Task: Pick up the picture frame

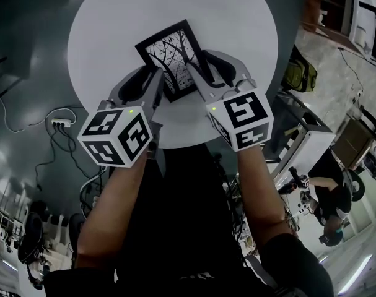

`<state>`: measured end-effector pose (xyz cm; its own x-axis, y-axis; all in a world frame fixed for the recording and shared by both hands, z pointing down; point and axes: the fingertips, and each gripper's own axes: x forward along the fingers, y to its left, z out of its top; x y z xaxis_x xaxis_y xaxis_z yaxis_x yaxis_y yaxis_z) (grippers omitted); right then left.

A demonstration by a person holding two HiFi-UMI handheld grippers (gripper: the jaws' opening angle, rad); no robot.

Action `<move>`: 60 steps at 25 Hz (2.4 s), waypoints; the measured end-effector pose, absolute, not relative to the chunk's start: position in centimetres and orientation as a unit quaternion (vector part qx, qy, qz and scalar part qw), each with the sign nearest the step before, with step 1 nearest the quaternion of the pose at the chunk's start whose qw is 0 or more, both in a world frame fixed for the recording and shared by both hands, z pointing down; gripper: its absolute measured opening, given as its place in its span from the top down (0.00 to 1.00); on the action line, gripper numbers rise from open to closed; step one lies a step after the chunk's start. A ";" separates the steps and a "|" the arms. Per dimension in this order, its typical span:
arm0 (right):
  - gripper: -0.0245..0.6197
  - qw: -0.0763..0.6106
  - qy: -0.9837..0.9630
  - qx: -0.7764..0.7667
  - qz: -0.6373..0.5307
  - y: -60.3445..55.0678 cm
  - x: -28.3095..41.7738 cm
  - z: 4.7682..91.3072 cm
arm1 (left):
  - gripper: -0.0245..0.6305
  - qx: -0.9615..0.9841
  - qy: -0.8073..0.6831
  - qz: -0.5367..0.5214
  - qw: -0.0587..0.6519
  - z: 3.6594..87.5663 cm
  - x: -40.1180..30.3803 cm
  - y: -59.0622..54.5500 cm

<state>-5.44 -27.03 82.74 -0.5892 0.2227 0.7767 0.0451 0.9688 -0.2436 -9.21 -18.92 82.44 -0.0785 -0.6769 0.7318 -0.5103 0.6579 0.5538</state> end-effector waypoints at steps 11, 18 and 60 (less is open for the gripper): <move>0.79 0.410 -0.906 -0.034 0.099 -26.9 -4.4 81.2 | 0.81 0.413 -0.738 -0.057 0.531 82.4 -9.2 -18.9; 0.82 0.399 -0.912 -0.024 0.095 -26.9 -4.0 80.2 | 0.82 0.415 -0.737 -0.070 0.529 82.2 -9.1 -18.9; 0.84 0.068 -0.987 0.122 -0.082 -25.3 -12.5 25.8 | 0.83 0.621 -0.777 -0.034 0.097 26.1 -20.5 -19.4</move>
<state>-12.52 -25.25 25.85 -0.9607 -0.2526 0.1149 -0.2303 0.9567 0.1779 -20.49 -19.35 26.06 -0.2106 -0.9716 0.1078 -0.9584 0.2269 0.1732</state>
